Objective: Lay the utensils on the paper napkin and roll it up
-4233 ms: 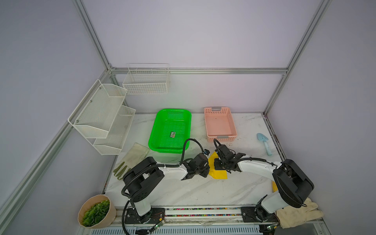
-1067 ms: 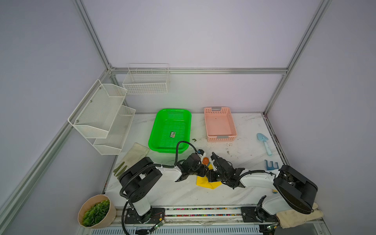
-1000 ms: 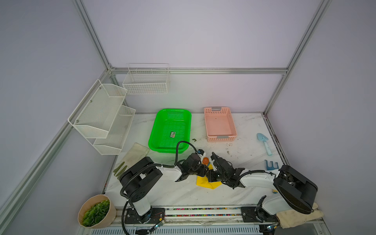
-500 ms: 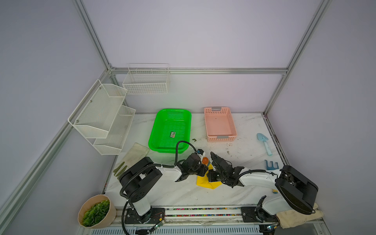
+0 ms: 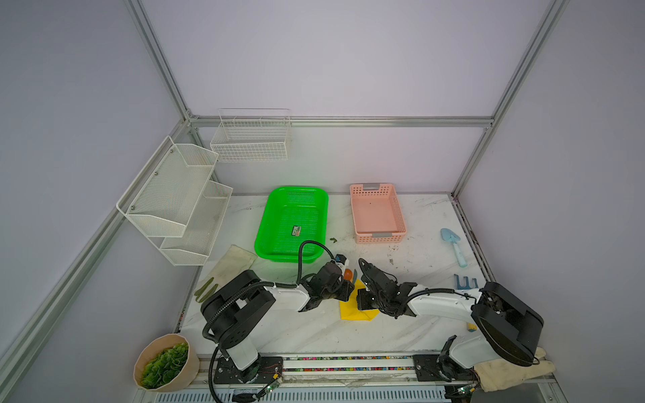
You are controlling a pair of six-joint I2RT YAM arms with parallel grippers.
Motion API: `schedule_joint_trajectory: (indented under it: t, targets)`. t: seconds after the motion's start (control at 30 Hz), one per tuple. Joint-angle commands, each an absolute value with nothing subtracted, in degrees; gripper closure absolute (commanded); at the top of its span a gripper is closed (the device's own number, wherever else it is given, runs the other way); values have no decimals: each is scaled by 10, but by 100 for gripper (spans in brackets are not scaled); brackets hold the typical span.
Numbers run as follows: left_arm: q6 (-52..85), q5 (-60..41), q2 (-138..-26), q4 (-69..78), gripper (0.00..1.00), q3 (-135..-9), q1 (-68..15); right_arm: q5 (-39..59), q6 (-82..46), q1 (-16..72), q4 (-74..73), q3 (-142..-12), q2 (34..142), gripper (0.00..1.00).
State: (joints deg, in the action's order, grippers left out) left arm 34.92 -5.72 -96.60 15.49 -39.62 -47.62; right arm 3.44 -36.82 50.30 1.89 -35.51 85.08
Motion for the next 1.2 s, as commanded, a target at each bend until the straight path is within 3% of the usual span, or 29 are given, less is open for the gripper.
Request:
schedule_joint_trajectory:
  t: [0.0, 0.53, 0.73, 0.93, 1.17]
  targets:
    - [352, -28, -957, 124, 73, -369, -466, 6, -368, 503, 92, -348, 862, 92]
    - [348, -39, -788, 80, 71, -369, -466, 24, -362, 502, 58, -339, 884, 93]
    - [319, -5, -804, 70, 70, -360, -467, 28, -362, 502, 53, -336, 881, 93]
    - [280, 71, -872, -18, 49, -445, -478, 30, -364, 503, 48, -325, 867, 93]
    - [254, 116, -919, -33, 50, -530, -484, 38, -366, 503, 37, -317, 864, 93]
